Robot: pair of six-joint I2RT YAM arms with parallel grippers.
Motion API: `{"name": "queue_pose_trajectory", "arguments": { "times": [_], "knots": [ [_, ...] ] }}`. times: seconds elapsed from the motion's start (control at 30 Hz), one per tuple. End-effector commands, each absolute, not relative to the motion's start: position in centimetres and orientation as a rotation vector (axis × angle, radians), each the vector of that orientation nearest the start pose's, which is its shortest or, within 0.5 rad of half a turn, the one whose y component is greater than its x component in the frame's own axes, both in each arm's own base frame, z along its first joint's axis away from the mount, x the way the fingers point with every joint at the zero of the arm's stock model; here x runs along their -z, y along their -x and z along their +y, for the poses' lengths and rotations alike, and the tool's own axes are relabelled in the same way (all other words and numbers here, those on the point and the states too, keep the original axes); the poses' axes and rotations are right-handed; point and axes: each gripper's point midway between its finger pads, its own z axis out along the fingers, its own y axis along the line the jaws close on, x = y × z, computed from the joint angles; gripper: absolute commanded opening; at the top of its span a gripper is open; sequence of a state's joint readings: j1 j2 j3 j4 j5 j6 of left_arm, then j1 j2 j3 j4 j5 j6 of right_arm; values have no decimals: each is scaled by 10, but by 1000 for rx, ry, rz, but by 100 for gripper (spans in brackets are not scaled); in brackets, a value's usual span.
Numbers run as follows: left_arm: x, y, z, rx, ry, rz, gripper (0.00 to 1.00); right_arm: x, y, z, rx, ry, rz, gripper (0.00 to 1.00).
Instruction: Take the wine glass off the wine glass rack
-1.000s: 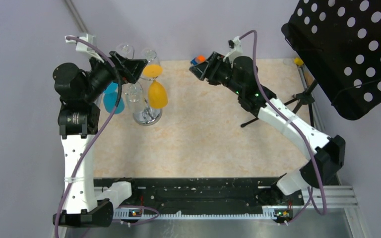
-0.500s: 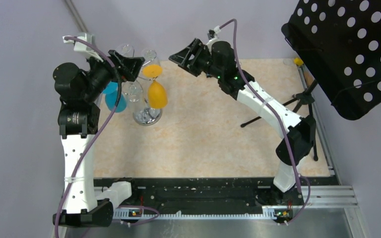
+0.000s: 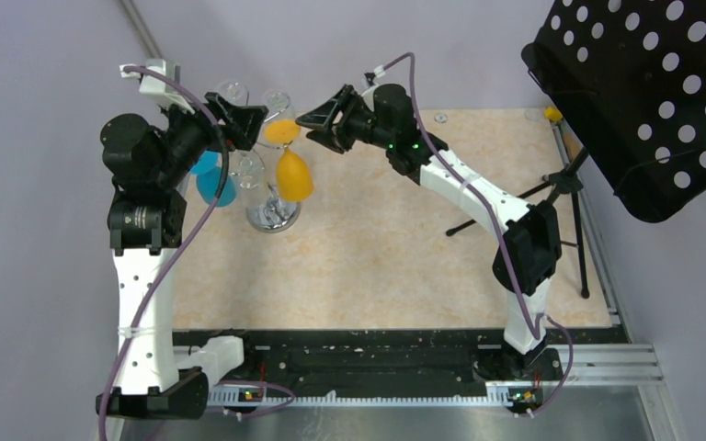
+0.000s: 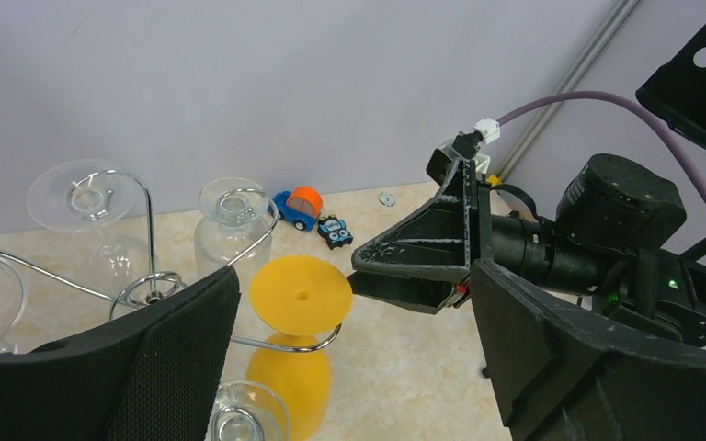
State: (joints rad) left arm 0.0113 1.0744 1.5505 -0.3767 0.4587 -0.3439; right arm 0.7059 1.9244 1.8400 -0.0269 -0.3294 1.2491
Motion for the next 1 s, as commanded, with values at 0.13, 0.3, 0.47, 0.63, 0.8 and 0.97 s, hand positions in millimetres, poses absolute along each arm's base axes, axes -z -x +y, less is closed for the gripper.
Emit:
{"name": "queue_pose_trajectory", "arguments": {
  "times": [0.13, 0.3, 0.47, 0.63, 0.8, 0.97],
  "knots": [
    [-509, -306, -81, 535, -137, 1463, 99, -401, -363, 474, -1872, -192, 1899, 51],
    [-508, -303, -77, 503, -135, 1463, 99, -391, -365, 480, -1850, -218, 1946, 42],
    [-506, -300, -75, 483, -136, 1464, 99, -389, -371, 478, -1815, -255, 1947, 27],
    [-506, -299, -74, 473, -135, 1462, 99, -390, -376, 477, -1791, -268, 1928, 23],
    [-505, -297, -82, 491, -158, 1465, 99, -389, -380, 476, -1767, -263, 1916, 35],
    [-504, -299, -82, 490, -161, 1468, 99, -381, -391, 473, -1603, -214, 1947, 27]
  ]
}}
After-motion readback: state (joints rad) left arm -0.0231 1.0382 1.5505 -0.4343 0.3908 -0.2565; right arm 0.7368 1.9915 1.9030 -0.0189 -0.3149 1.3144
